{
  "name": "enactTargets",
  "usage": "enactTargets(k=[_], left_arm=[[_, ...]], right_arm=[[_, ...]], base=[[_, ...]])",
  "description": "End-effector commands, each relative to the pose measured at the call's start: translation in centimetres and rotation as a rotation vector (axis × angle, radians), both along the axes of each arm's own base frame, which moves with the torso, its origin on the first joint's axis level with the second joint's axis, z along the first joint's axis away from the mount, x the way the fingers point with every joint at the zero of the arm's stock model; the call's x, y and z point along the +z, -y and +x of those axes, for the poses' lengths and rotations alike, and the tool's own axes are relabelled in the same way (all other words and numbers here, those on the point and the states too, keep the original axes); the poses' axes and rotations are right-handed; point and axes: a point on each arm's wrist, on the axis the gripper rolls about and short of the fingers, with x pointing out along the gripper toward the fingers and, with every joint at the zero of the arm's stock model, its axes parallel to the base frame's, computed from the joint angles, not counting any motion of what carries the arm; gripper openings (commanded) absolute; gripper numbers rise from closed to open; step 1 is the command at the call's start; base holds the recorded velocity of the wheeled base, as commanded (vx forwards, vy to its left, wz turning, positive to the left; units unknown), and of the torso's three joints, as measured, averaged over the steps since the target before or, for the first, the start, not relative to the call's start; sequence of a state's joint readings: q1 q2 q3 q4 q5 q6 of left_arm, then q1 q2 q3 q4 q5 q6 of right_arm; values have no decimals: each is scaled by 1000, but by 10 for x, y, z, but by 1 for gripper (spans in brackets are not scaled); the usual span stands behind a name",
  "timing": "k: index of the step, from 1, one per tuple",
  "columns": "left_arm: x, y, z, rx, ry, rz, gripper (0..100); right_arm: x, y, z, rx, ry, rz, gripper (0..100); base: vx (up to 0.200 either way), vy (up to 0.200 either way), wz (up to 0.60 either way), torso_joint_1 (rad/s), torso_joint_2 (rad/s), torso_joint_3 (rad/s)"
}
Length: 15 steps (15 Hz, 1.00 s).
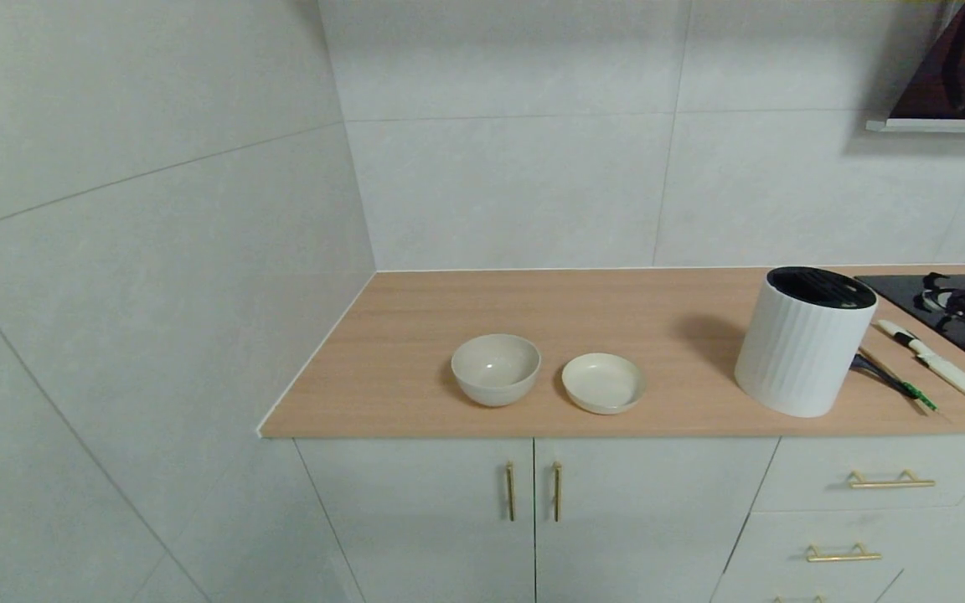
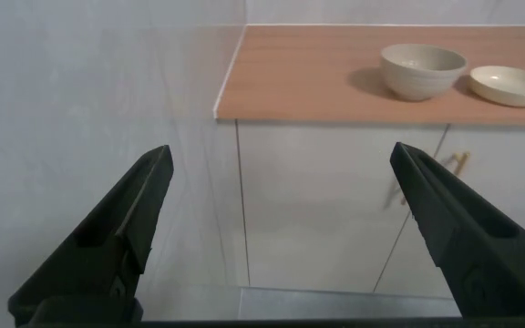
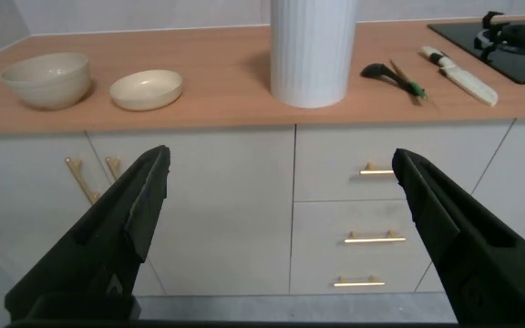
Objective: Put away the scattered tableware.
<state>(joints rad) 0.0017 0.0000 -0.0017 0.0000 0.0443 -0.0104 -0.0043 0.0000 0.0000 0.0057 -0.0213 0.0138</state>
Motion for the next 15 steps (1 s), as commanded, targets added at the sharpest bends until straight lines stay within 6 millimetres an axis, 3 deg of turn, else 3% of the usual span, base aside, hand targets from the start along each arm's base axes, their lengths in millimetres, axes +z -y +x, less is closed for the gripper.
enactTargets(k=[1,8,15], left_arm=[[0,0,0,0,-2,0,100],[0,0,0,2,-2,0,100],[0,0,0,0,-2,0,100]], right_arm=[[0,0,0,-1,0,0,100],[0,0,0,-1,0,0,100],[0,0,0,-1,0,0,100]], base=[[0,0,0,0,0,0],[0,0,0,-5,10,7],[0,0,0,-214,463,242]])
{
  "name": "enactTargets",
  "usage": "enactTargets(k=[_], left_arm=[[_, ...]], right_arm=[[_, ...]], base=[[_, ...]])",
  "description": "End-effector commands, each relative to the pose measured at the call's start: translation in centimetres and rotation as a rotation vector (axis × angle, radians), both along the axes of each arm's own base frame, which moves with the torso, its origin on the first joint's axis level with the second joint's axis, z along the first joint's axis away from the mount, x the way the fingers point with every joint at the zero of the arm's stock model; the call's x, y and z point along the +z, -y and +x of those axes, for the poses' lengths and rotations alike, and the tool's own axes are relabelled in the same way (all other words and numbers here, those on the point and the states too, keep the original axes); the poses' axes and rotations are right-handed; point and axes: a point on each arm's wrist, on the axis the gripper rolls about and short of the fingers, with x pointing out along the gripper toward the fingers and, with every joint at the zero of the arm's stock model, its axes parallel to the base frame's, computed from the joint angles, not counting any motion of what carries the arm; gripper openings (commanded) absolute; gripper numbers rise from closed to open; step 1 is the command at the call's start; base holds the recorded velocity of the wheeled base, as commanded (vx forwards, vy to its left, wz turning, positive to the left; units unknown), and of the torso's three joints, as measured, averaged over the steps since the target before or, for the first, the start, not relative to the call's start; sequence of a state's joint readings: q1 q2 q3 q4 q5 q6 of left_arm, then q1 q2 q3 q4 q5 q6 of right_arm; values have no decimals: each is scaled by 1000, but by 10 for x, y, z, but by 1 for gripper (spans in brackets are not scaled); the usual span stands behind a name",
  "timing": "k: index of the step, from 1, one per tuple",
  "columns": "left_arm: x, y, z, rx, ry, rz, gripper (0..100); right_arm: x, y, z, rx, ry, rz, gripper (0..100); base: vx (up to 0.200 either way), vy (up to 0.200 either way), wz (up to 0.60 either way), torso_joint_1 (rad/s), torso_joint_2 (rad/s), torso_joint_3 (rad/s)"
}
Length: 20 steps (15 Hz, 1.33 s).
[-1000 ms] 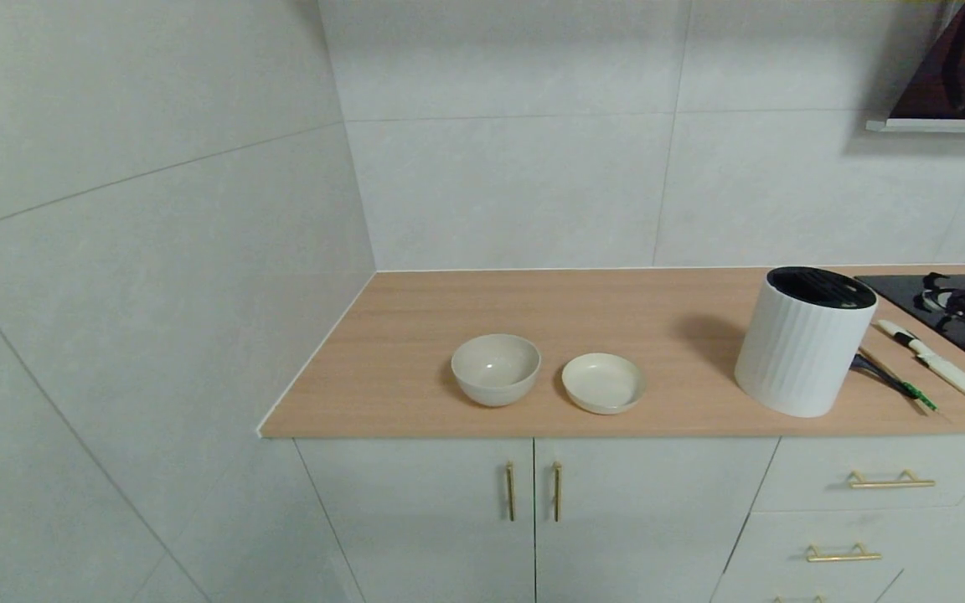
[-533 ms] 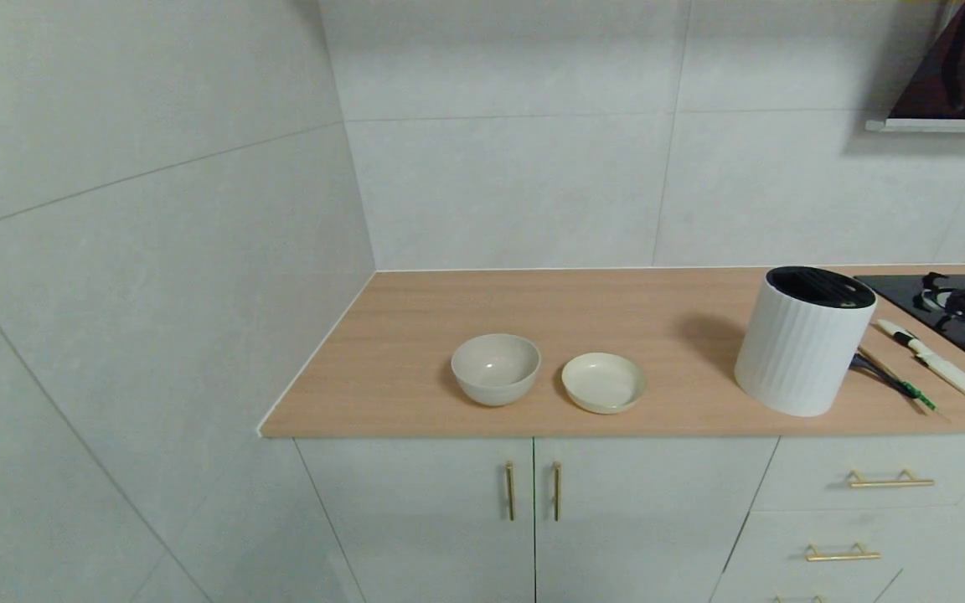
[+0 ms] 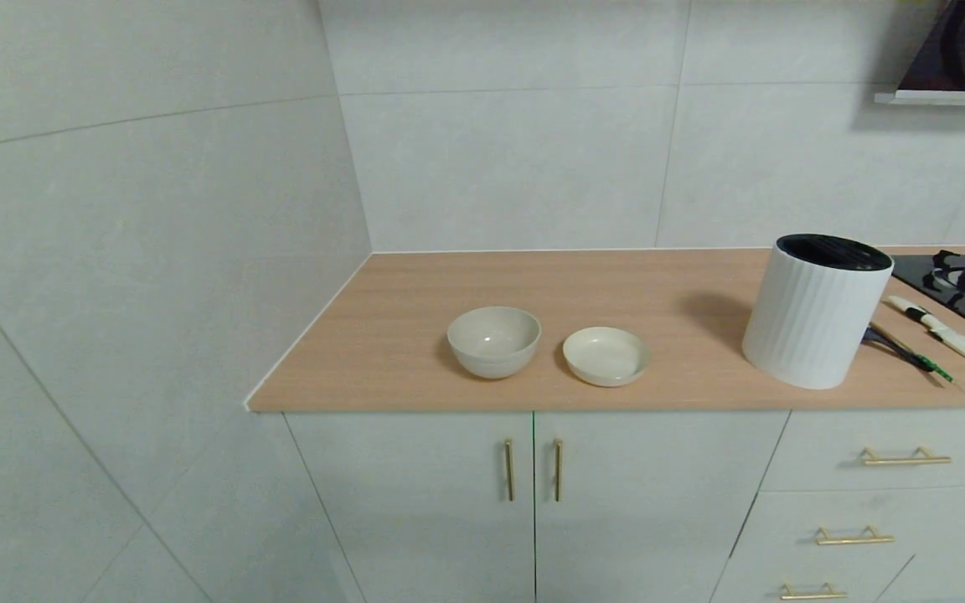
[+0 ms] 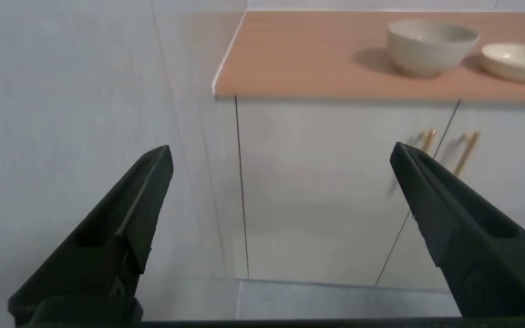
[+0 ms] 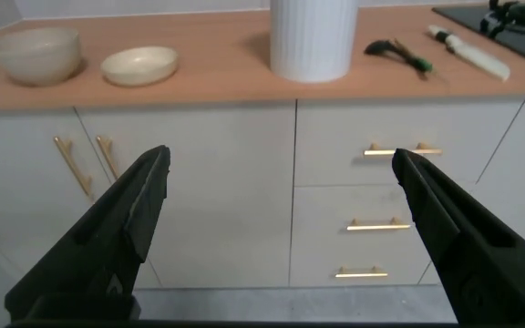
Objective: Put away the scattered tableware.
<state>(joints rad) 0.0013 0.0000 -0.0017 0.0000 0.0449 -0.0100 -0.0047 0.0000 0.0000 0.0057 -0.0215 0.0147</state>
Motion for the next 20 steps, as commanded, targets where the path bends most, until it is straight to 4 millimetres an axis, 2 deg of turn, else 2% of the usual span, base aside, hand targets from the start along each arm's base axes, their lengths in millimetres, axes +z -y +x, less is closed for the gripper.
enactTargets(k=[1,20], left_arm=[[0,0,0,1,-2,-1,100],[0,0,0,0,-2,-1,100]], right_arm=[[0,0,0,0,0,1,100],[0,0,0,-1,0,1,100]], base=[[0,0,0,-246,554,286],[0,0,0,-207,497,290]])
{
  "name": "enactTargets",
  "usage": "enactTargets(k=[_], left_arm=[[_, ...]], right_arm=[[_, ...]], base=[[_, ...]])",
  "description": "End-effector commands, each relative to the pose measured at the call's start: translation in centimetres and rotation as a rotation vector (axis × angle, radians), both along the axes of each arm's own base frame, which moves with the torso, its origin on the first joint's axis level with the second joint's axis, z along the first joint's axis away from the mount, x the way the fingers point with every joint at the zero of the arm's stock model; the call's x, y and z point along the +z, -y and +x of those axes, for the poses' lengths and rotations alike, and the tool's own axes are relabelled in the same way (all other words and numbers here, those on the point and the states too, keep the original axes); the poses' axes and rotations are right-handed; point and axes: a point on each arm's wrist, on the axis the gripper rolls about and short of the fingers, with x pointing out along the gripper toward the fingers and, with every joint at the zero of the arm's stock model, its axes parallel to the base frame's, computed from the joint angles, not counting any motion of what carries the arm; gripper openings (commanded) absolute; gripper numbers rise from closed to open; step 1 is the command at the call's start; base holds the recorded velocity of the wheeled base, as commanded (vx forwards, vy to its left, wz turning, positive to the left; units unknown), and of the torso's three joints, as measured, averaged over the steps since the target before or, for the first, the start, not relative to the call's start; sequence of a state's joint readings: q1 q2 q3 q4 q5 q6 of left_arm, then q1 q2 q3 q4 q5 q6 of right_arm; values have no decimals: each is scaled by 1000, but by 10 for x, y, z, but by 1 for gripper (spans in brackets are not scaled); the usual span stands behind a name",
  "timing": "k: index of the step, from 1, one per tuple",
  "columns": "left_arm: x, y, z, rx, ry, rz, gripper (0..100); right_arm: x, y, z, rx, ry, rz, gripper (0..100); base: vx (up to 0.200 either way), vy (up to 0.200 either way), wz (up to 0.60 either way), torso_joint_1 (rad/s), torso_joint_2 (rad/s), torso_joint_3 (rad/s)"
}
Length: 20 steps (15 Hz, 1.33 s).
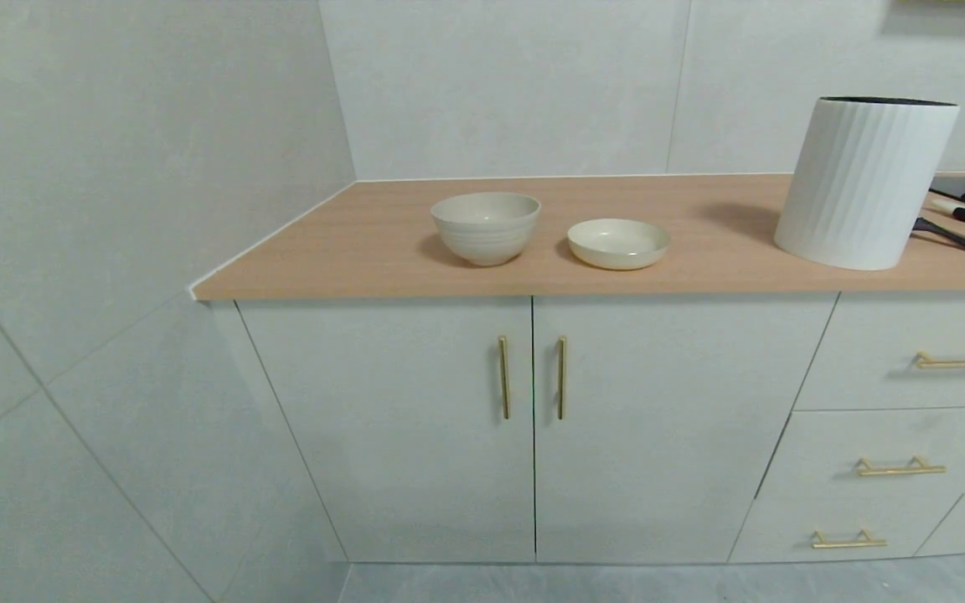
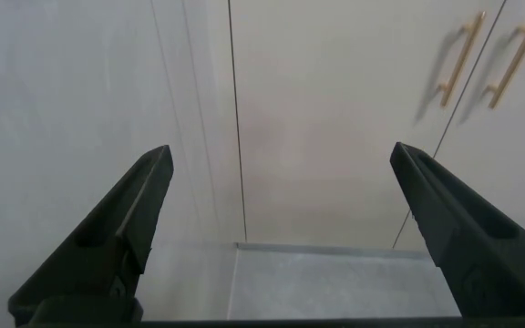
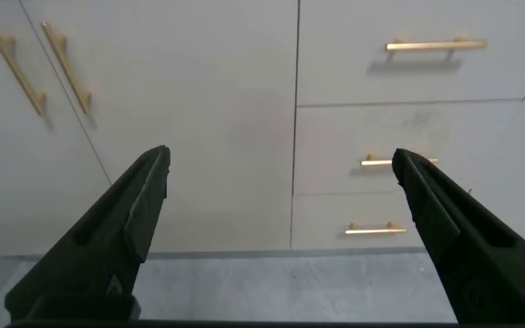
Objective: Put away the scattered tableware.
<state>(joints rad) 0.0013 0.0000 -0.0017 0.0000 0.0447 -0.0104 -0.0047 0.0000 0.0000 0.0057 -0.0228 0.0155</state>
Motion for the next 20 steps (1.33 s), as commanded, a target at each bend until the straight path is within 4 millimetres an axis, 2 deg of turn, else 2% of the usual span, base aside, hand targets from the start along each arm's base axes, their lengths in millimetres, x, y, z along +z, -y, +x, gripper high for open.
enactTargets(k=[1,6,13,19,20], left_arm=[[0,0,0,0,-2,0,100],[0,0,0,0,-2,0,100],[0,0,0,0,-2,0,100],[0,0,0,0,-2,0,100],[0,0,0,0,-2,0,100]], right_arm=[[0,0,0,0,0,0,100],[0,0,0,0,0,0,100],[0,0,0,0,0,0,100],[0,0,0,0,0,0,100],[0,0,0,0,0,0,100]], base=[[0,0,0,-154,447,290],[0,0,0,-120,414,292],[0,0,0,-10,42,28],[200,0,0,-3,4,1],[0,0,0,0,0,0]])
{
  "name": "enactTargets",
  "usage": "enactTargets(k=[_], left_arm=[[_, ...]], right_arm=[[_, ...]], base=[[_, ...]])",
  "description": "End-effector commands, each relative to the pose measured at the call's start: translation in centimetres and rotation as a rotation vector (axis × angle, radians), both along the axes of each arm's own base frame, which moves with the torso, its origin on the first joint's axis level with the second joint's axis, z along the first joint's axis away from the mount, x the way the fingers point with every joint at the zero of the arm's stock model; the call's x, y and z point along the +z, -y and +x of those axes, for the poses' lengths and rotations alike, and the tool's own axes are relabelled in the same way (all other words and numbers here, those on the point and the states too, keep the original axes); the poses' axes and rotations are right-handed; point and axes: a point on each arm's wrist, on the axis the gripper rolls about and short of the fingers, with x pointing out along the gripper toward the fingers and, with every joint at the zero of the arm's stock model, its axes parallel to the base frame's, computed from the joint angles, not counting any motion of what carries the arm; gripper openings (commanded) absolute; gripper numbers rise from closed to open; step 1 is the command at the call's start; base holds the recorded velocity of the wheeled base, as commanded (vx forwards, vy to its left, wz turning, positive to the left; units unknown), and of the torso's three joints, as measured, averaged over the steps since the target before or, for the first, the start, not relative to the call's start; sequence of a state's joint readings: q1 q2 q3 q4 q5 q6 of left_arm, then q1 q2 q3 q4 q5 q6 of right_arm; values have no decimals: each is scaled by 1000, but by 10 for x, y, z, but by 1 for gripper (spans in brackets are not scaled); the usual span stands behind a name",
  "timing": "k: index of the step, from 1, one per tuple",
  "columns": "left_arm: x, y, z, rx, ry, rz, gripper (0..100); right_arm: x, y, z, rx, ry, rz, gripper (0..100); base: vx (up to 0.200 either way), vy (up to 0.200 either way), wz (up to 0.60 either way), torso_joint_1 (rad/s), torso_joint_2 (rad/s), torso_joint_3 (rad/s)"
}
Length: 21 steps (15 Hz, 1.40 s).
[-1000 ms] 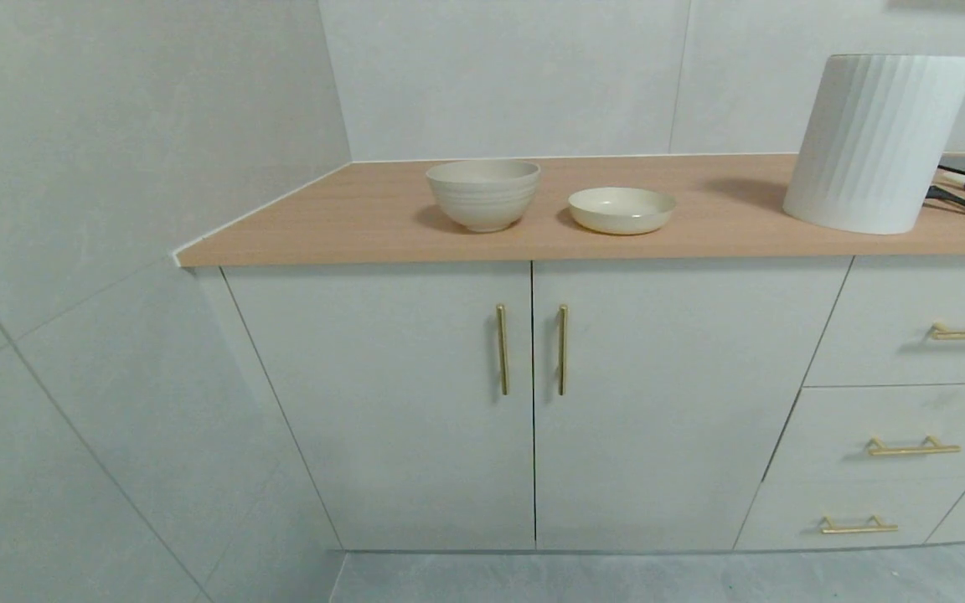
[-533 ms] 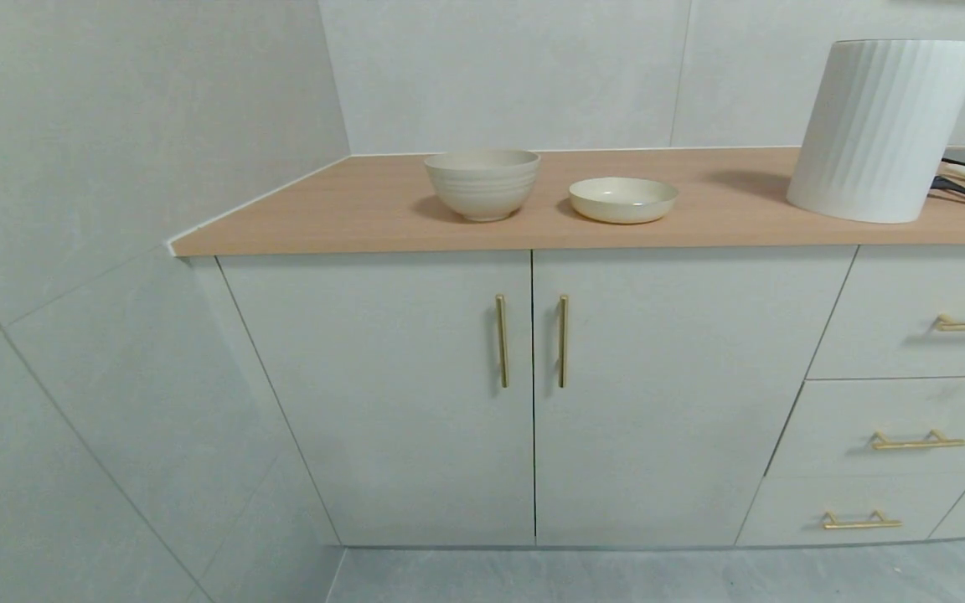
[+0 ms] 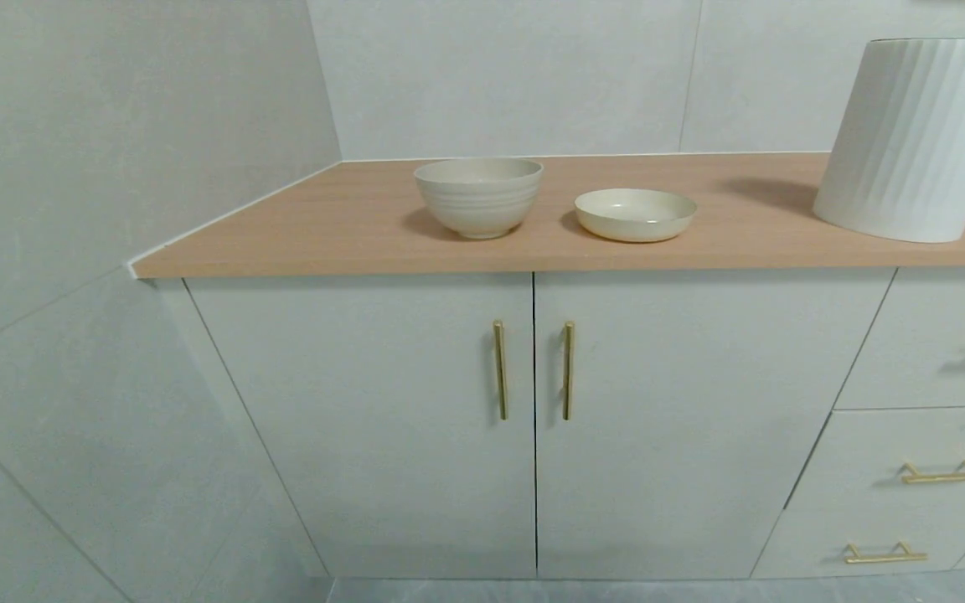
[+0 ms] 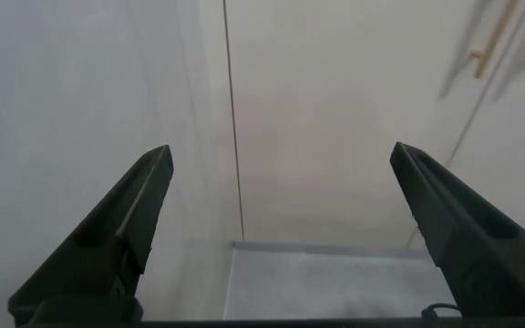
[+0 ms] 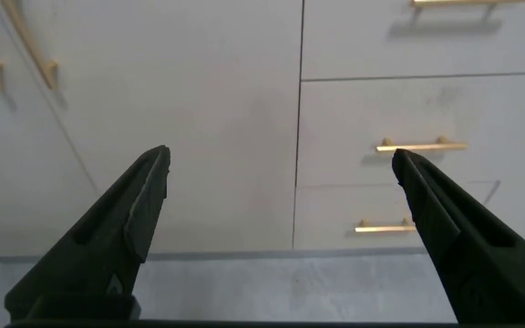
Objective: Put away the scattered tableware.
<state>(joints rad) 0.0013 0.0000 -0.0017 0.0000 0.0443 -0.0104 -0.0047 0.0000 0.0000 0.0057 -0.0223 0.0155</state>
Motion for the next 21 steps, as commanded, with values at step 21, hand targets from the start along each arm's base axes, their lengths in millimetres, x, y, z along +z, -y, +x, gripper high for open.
enactTargets(k=[21], left_arm=[[0,0,0,0,-2,1,100]], right_arm=[[100,-11,71,371,-281,58,100]], base=[[0,0,0,0,0,0]])
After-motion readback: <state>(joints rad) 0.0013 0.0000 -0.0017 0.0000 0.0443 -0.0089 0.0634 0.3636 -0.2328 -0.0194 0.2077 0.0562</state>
